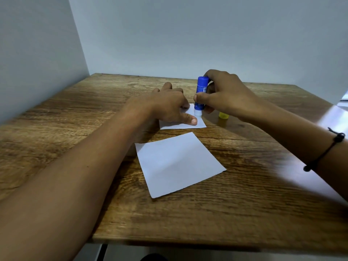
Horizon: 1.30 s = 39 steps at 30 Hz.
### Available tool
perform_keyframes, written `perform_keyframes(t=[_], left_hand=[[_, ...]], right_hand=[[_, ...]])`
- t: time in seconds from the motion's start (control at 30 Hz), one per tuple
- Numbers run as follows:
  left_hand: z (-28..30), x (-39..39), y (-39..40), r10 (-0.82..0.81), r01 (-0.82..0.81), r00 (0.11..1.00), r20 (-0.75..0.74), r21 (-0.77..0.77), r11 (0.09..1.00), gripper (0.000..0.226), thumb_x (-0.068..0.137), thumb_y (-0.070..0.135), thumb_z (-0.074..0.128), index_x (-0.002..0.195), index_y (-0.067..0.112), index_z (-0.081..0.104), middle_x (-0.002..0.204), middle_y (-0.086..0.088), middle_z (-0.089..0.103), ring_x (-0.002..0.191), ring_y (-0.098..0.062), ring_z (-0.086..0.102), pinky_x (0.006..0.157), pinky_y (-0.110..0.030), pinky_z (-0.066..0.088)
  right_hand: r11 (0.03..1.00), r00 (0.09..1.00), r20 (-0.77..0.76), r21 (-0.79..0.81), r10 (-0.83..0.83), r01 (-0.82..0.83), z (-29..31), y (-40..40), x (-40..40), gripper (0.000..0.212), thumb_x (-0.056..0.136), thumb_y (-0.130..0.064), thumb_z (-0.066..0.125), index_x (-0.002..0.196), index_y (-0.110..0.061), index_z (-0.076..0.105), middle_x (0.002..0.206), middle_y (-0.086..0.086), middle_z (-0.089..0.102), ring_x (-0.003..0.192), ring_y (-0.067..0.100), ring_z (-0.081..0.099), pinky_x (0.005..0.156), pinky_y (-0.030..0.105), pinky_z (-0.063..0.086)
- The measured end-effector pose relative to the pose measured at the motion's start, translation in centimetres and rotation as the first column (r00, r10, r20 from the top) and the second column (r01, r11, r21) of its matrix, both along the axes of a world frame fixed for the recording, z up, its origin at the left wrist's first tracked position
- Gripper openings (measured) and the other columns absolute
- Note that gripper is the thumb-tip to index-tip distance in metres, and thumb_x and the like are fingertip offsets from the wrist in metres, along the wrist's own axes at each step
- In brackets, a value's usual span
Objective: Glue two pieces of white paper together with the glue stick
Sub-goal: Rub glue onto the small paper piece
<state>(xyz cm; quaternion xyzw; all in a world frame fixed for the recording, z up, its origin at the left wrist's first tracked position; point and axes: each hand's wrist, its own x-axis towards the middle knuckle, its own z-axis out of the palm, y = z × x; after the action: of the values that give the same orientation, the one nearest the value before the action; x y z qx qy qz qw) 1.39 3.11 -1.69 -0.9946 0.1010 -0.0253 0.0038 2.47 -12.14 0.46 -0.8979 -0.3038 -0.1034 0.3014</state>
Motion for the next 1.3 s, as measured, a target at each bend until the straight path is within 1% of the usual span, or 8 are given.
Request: perform_keyframes(t=[0.2,0.43,0.7,0.9,1.0,1.1,1.17,1.3], left_hand=[[0.0,0.0,0.0,0.003,-0.003,1.0,0.001,-0.009,1.0,0.066,0.074,0.064,0.048,0.119,0.016,0.057,0.123,-0.006,0.048,0.116,-0.025,0.028,0.083,-0.04,0.024],[-0.1,-0.2,0.1,-0.002,0.002,1.0,0.026,-0.009,1.0,0.063,0.075,0.064,0.047,0.116,0.018,0.059,0.119,-0.006,0.049,0.109,-0.023,0.028,0.081,-0.038,0.023],[0.1,-0.5,0.0,0.019,-0.019,1.0,0.002,-0.009,1.0,0.063,0.079,0.063,0.042,0.121,0.019,0.057,0.118,-0.005,0.047,0.103,-0.019,0.024,0.088,-0.041,0.026],[0.5,-0.4,0.1,0.056,-0.056,0.994,-0.09,0.011,0.998,0.075,0.075,0.069,0.041,0.131,0.02,0.047,0.125,-0.005,0.042,0.117,-0.023,0.026,0.098,-0.046,0.03],[0.1,-0.4,-0.1,0.064,-0.065,0.998,0.018,0.07,0.995,0.075,0.071,0.074,0.038,0.119,0.019,0.056,0.108,-0.002,0.045,0.104,-0.019,0.027,0.084,-0.041,0.026],[-0.2,-0.4,-0.5,0.067,-0.09,0.984,0.162,0.136,0.987,0.076,0.065,0.081,0.03,0.089,0.015,0.058,0.089,-0.004,0.047,0.093,-0.019,0.027,0.076,-0.041,0.025],[-0.3,-0.5,-0.6,0.08,-0.113,0.974,0.214,0.147,0.983,0.074,0.059,0.084,0.023,0.072,0.016,0.051,0.076,-0.002,0.043,0.09,-0.02,0.028,0.074,-0.041,0.026],[-0.4,-0.6,-0.5,0.136,-0.175,0.952,0.273,0.124,0.977,0.07,0.059,0.086,0.022,0.053,0.018,0.038,0.057,0.003,0.033,0.082,-0.021,0.035,0.071,-0.038,0.027]], right_hand=[[1.0,0.999,-0.031,0.0,0.022,-0.022,0.1,-0.9,-1.4,0.02,0.084,-0.022,0.061,0.097,-0.017,0.048,0.078,0.002,0.063,0.062,0.013,0.067,0.052,0.015,0.043],[0.998,0.996,-0.07,0.015,0.055,-0.054,0.1,-1.7,-2.4,0.022,0.084,-0.023,0.062,0.1,-0.014,0.05,0.08,0.007,0.068,0.064,0.017,0.07,0.062,0.027,0.051],[0.998,0.993,-0.108,0.04,0.047,-0.043,0.0,-2.0,-2.4,0.021,0.083,-0.026,0.063,0.097,-0.018,0.049,0.078,0.004,0.069,0.062,0.013,0.07,0.047,0.015,0.043],[0.997,0.992,-0.118,0.063,0.046,-0.038,-0.1,-2.3,-2.2,0.021,0.082,-0.027,0.064,0.094,-0.018,0.05,0.072,0.002,0.068,0.06,0.012,0.069,0.046,0.015,0.045],[0.997,0.997,-0.07,0.075,0.032,-0.027,-0.2,-2.5,-2.1,0.021,0.082,-0.025,0.064,0.097,-0.017,0.05,0.07,0.0,0.066,0.061,0.012,0.069,0.045,0.012,0.043],[0.99,0.999,-0.028,0.137,0.015,-0.011,-0.2,-2.8,-1.7,0.024,0.081,-0.022,0.065,0.099,-0.013,0.052,0.074,0.006,0.069,0.064,0.018,0.07,0.065,0.029,0.054],[0.98,1.0,-0.018,0.201,-0.005,0.009,0.1,-3.1,-1.4,0.025,0.08,-0.022,0.066,0.098,-0.01,0.054,0.075,0.009,0.069,0.062,0.019,0.07,0.068,0.034,0.056],[0.953,0.999,0.009,0.302,-0.039,0.034,0.6,-3.6,-0.8,0.024,0.08,-0.021,0.065,0.097,-0.011,0.051,0.083,0.012,0.069,0.062,0.016,0.069,0.059,0.023,0.056]])
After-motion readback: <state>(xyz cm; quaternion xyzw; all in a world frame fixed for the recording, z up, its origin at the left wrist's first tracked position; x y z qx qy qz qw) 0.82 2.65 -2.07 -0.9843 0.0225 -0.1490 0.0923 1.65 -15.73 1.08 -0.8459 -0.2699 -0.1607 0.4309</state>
